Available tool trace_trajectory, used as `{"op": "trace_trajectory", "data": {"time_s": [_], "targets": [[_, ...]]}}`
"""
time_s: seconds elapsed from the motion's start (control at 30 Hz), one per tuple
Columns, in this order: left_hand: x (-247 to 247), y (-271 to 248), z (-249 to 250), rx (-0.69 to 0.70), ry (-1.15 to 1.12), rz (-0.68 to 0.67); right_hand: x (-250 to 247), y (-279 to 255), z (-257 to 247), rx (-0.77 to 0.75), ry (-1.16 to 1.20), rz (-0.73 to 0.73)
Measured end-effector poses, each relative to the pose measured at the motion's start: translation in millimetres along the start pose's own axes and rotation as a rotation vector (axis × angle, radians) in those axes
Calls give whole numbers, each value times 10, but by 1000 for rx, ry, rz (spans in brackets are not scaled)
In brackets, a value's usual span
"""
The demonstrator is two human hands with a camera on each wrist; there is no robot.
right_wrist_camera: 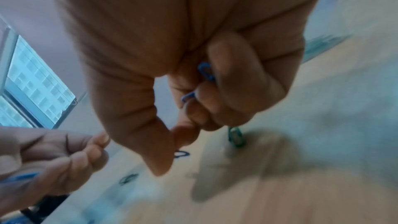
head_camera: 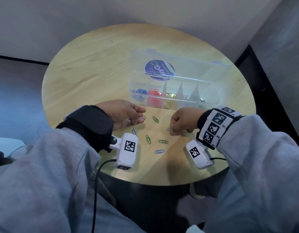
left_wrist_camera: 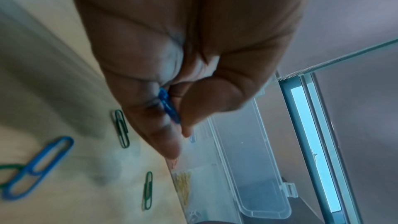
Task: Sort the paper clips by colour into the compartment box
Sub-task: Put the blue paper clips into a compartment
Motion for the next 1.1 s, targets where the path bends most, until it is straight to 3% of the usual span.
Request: {"op": "trace_trajectory", "data": {"time_s": [0.2, 0.47, 0.83, 0.93, 1.1], "targets": [[-3, -47, 63, 43, -71, 15, 64, -33, -51, -26, 254, -63], [29, -34, 26, 53, 28, -13, 256, -29, -121, -89, 545, -211], [33, -59, 79, 72, 121, 15, 343, -64, -255, -105, 562, -258], [19, -63, 128, 104, 365, 63, 326, -61, -321, -162, 339, -200], [13, -133, 263, 218, 1139, 178, 282, -118, -452, -215, -9, -135]]}}
Point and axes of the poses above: each hand's wrist, its own y-axis towards the middle knuckle, its own x-axis out of the palm, z = x × y, the point moved 9 cm from there along y, towards the middle knuckle, and after that the axes turned 14 degrees about -y, right-handed, at the moved point
